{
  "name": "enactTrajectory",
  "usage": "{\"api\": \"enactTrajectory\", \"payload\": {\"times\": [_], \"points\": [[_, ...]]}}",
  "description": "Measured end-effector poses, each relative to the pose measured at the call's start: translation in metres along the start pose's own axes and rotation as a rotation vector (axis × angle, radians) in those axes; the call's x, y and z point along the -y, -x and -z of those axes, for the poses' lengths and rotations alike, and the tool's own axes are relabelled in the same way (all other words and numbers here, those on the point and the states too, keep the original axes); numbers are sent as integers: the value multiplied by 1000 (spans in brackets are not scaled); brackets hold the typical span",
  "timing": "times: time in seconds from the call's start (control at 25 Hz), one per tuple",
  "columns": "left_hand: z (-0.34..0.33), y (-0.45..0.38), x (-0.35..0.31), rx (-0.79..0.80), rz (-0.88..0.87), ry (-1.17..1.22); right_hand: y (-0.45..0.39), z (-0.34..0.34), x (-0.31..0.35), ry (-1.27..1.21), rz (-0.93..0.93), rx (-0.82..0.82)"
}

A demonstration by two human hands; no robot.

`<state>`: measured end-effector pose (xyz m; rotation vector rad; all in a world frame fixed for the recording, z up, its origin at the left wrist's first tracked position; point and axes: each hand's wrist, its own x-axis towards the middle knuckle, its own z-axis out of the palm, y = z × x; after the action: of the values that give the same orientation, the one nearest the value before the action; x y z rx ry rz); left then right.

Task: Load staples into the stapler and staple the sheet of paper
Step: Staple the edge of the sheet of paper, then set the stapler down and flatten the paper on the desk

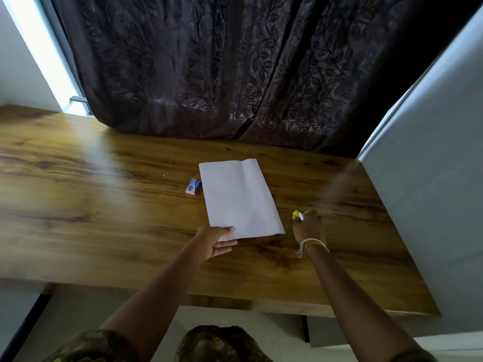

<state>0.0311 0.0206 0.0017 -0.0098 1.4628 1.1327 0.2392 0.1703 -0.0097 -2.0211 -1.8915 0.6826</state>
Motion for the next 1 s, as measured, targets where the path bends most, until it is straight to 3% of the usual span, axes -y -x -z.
{"api": "enactTrajectory", "payload": {"times": [0.28, 0.52, 0.64, 0.72, 0.84, 1.0], "points": [[2, -1, 0, 22, 2, -22, -31, 11, -20, 113, 84, -45], [2, -1, -1, 37, -2, -32, -44, 6, -37, 7, 79, -18], [2, -3, 0, 47, -3, -35, -19, 5, -29, 45, 89, -172], [3, -3, 0, 47, -7, -33, 13, -5, -17, 66, 305, -270], [3, -2, 0, 55, -6, -22, 59, -29, 3, 12, 716, -116], [5, 4, -2, 59, 26, -20, 83, -51, 20, 32, 939, 23]]}}
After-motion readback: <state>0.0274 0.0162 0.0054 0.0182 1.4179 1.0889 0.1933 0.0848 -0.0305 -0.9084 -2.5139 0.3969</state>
